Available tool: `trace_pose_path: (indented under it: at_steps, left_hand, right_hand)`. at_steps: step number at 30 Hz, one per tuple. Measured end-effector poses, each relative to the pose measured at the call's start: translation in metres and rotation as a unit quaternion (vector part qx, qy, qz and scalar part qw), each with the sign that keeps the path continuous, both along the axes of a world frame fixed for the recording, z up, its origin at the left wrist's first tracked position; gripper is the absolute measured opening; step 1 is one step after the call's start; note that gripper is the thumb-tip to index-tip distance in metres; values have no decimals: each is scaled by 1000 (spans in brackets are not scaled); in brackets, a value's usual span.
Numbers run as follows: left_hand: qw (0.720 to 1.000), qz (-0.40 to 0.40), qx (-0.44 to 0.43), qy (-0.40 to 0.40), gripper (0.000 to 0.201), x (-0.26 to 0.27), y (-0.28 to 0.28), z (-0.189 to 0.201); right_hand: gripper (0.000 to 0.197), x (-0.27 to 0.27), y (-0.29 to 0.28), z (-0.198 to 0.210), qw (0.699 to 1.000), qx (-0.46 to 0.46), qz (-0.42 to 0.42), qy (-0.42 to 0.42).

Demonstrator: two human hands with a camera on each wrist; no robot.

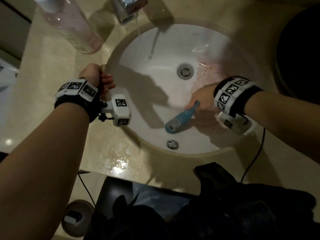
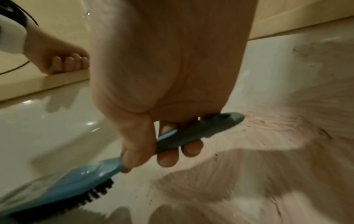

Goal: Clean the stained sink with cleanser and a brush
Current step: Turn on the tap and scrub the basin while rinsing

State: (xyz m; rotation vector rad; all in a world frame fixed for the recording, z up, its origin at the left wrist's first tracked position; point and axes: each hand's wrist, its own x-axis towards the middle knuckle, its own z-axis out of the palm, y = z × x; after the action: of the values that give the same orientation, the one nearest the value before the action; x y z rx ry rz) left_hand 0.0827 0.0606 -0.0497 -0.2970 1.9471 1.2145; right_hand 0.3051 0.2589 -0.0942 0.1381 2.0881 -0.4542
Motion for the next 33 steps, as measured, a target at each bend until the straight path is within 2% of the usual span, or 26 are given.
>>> trace_pose_path:
  at_steps: [4, 6, 10, 14, 17, 20, 22, 25, 28, 29, 31, 33]
  left_hand:
    - [999, -24, -28, -8, 35, 2, 2, 3]
    - [999, -18, -29, -11, 35, 1, 2, 3]
    - [999, -20, -29, -17, 33, 2, 4, 2]
    - [998, -40, -25, -30, 15, 3, 5, 6]
    - [998, -25, -51, -9, 25, 2, 4, 3]
    - [997, 3, -69, 22, 31, 1, 3, 3]
    - [997, 1, -72, 22, 32, 2, 2, 4]
    - [998, -20, -66, 2, 30, 6, 4, 6]
    - [994, -79, -65, -29, 5, 17, 9, 21]
    - [995, -76, -52, -43, 11, 18, 10, 23]
    - [996, -72, -45, -39, 15, 20, 10, 27]
    - [995, -79, -57, -32, 6, 20, 10, 26]
  right_hand:
    - [38, 5, 34, -8, 978, 118, -166, 42]
    - [41, 4, 49, -8, 962, 163, -214, 34]
    - [44, 9, 56, -2, 959, 193, -204, 45]
    - [46, 18, 47, -8, 977, 139, -155, 52]
    - [41, 18, 37, -7, 976, 161, -144, 30]
    - [35, 18, 45, -1, 942, 249, -225, 29]
    - [34, 21, 49, 4, 928, 266, -257, 36]
    - [34, 19, 48, 12, 921, 268, -268, 89]
    - [38, 11, 40, 24, 916, 260, -264, 153]
    - [39, 7, 40, 25, 911, 263, -263, 178]
    - [36, -2, 41, 26, 907, 251, -283, 184]
    - [29, -1, 40, 29, 909, 241, -312, 136]
